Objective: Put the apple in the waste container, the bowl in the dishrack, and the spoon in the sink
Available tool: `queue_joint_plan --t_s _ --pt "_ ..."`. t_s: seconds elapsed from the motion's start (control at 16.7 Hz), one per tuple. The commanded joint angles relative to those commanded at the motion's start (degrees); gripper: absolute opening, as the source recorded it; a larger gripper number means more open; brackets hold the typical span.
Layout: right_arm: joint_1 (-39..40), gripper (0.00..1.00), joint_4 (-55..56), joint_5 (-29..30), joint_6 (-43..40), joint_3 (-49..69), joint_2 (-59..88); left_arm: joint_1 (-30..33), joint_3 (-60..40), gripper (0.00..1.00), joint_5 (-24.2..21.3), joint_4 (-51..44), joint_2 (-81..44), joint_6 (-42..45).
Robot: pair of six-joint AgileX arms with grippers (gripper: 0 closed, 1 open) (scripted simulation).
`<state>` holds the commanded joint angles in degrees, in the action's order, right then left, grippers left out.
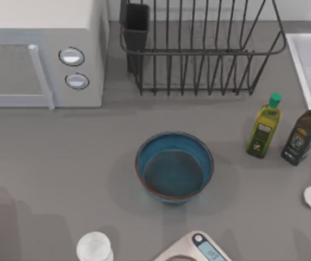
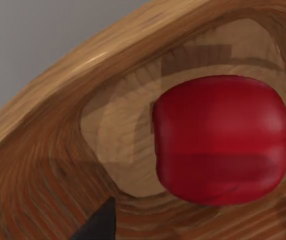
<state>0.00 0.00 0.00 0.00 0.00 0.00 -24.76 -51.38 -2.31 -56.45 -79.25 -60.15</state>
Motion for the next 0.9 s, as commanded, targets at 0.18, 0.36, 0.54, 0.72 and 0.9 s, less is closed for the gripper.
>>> queue_joint_plan --t_s 0.18,0.36,0.54,0.72,0.9 --pt "0.00 1.00 0.00 0.00 0.00 0.00 0.00 0.00 0.00 1.00 0.00 0.00 0.00 0.00" --pt "0.00 1.00 0.00 0.00 0.00 0.00 0.00 0.00 -0.02 1.00 0.00 -0.01 0.03 0.01" --pt "0.00 1.00 0.00 0.00 0.00 0.00 0.00 0.82 1.52 1.00 0.06 1.53 1.43 1.50" --pt "0.00 1.00 0.00 0.00 0.00 0.00 0.00 3.35 6.35 1.00 0.29 6.71 7.37 6.84" --pt "0.00 1.00 0.00 0.00 0.00 0.00 0.00 6.44 13.21 1.00 0.63 14.27 18.29 15.00"
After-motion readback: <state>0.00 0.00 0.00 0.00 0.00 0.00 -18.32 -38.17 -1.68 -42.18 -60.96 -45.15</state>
